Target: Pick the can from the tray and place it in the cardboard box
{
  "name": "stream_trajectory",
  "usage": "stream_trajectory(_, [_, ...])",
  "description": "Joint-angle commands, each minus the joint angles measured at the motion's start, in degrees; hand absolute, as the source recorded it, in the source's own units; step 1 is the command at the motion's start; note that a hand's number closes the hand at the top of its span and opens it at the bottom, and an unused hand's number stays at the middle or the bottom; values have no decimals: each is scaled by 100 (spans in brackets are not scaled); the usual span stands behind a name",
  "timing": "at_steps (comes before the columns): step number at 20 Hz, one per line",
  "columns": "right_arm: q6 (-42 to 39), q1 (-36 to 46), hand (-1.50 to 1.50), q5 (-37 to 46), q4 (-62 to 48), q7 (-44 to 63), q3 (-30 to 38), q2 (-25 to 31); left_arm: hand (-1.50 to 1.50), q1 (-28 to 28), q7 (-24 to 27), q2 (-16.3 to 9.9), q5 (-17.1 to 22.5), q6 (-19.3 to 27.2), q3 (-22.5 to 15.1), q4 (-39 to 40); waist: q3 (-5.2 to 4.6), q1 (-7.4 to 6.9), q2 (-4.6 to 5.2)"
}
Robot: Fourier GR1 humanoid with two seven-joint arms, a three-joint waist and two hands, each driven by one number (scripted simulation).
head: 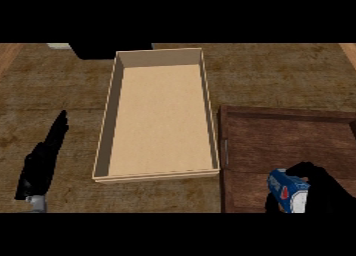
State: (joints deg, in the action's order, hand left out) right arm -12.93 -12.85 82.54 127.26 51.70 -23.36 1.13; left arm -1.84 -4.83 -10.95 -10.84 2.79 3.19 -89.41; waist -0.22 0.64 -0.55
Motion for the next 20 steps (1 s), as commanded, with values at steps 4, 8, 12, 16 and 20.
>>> stream_trajectory(4, [971,1298,150,578,44,1375,-1998,-110,0,39,6,-34,65,-142,-19,-43,12,-154,38])
stream_trajectory(8, [698,2719,150,358,-168,2073,-2295,-111,0,240,3,165,-139,62,-154,144,10,-157,63])
stream_trajectory(12, [663,3863,150,-295,-672,2756,-2128,-110,0,307,248,-81,28,-130,120,410,6,-188,68])
stream_trajectory(16, [778,4712,150,-878,-1407,2693,-1306,-110,0,571,-169,10,-68,-91,-19,275,12,-186,70])
stream_trajectory(20, [700,5628,150,-1485,-2225,2818,-783,-110,0,391,34,50,-138,-81,-110,241,7,-273,75])
